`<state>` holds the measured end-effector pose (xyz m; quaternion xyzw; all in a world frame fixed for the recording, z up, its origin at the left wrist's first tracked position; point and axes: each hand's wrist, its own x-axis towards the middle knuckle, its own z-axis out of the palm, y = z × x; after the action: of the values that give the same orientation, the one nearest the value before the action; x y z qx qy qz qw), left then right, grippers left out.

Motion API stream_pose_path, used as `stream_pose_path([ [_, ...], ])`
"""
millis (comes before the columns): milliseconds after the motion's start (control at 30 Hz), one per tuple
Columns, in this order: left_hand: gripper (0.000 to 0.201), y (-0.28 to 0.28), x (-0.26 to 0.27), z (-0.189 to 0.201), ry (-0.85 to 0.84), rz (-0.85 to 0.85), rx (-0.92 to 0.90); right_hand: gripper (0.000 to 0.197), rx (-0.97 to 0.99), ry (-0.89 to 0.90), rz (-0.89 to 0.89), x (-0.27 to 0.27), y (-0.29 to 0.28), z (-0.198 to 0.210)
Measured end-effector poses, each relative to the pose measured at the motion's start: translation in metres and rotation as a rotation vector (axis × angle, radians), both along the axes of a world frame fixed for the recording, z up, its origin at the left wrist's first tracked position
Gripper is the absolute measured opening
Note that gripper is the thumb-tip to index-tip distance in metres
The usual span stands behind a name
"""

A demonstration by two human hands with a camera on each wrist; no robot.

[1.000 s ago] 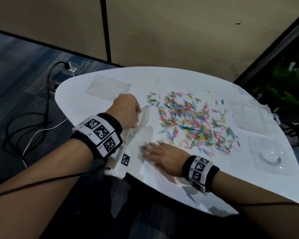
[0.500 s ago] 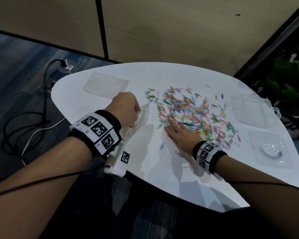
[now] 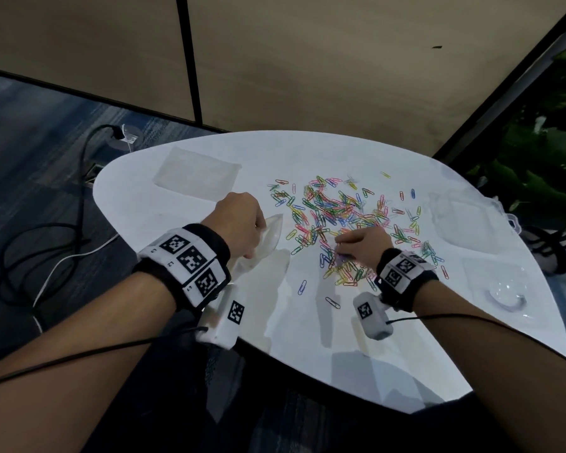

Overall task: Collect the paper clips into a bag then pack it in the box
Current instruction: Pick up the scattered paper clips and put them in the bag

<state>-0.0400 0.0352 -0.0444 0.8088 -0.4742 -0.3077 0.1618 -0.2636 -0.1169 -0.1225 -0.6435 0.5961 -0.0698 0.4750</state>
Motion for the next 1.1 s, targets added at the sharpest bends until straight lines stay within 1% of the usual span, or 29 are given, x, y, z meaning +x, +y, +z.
stream_pose_path([
  [67, 0.028, -0.003, -0.002, 0.001, 0.007, 0.0, -0.002, 0.03, 0.17, -0.321, -0.164, 0.008, 0.003, 0.018],
  [133, 0.028, -0.005, -0.007, 0.004, 0.026, -0.003, -0.003, 0.029, 0.296, -0.552, -0.2, 0.021, 0.014, 0.037],
  [167, 0.028, -0.006, -0.01, 0.005, 0.035, -0.002, -0.007, 0.028, 0.351, -0.629, -0.193, 0.028, 0.022, 0.047],
  [233, 0.026, -0.008, -0.014, 0.005, 0.057, 0.013, -0.021, 0.026, 0.438, -0.705, -0.19, 0.042, 0.038, 0.057],
  [333, 0.023, -0.011, -0.02, 0.003, 0.093, 0.047, -0.039, 0.026, 0.445, -0.721, -0.203, 0.058, 0.057, 0.059],
  [467, 0.019, -0.013, -0.026, 0.005, 0.159, 0.087, -0.089, 0.007, 0.285, -0.613, -0.189, 0.071, 0.073, 0.057],
  [500, 0.018, -0.013, -0.026, 0.006, 0.167, 0.099, -0.098, 0.007, 0.258, -0.594, -0.18, 0.073, 0.074, 0.057],
  [567, 0.018, -0.013, -0.026, 0.005, 0.19, 0.12, -0.102, 0.01, 0.246, -0.558, -0.142, 0.074, 0.074, 0.056],
  [633, 0.018, -0.014, -0.024, 0.005, 0.2, 0.134, -0.102, 0.016, 0.188, -0.5, -0.055, 0.071, 0.073, 0.055],
  [700, 0.019, -0.015, -0.022, 0.005, 0.205, 0.136, -0.101, 0.021, 0.027, -0.414, 0.084, 0.067, 0.073, 0.055],
  [767, 0.019, -0.015, -0.022, 0.006, 0.2, 0.14, -0.116, 0.025, -0.168, -0.319, 0.265, 0.064, 0.075, 0.058],
  [833, 0.019, -0.015, -0.021, 0.006, 0.186, 0.138, -0.142, 0.028, -0.275, -0.273, 0.377, 0.062, 0.075, 0.063],
  [967, 0.023, -0.013, -0.016, 0.007, 0.16, 0.152, -0.147, 0.029, -0.289, -0.335, 0.339, 0.047, 0.06, 0.06],
  [1000, 0.022, -0.013, -0.014, 0.007, 0.157, 0.16, -0.143, 0.028, -0.321, -0.299, 0.365, 0.041, 0.058, 0.055],
  [1033, 0.019, -0.013, -0.012, 0.008, 0.15, 0.165, -0.138, 0.027, -0.363, -0.208, 0.443, 0.035, 0.059, 0.048],
  [1067, 0.018, -0.012, -0.011, 0.008, 0.143, 0.169, -0.136, 0.025, -0.402, -0.076, 0.582, 0.027, 0.063, 0.037],
  [1100, 0.018, -0.012, -0.01, 0.009, 0.138, 0.169, -0.136, 0.026, -0.441, 0.068, 0.777, 0.019, 0.069, 0.022],
])
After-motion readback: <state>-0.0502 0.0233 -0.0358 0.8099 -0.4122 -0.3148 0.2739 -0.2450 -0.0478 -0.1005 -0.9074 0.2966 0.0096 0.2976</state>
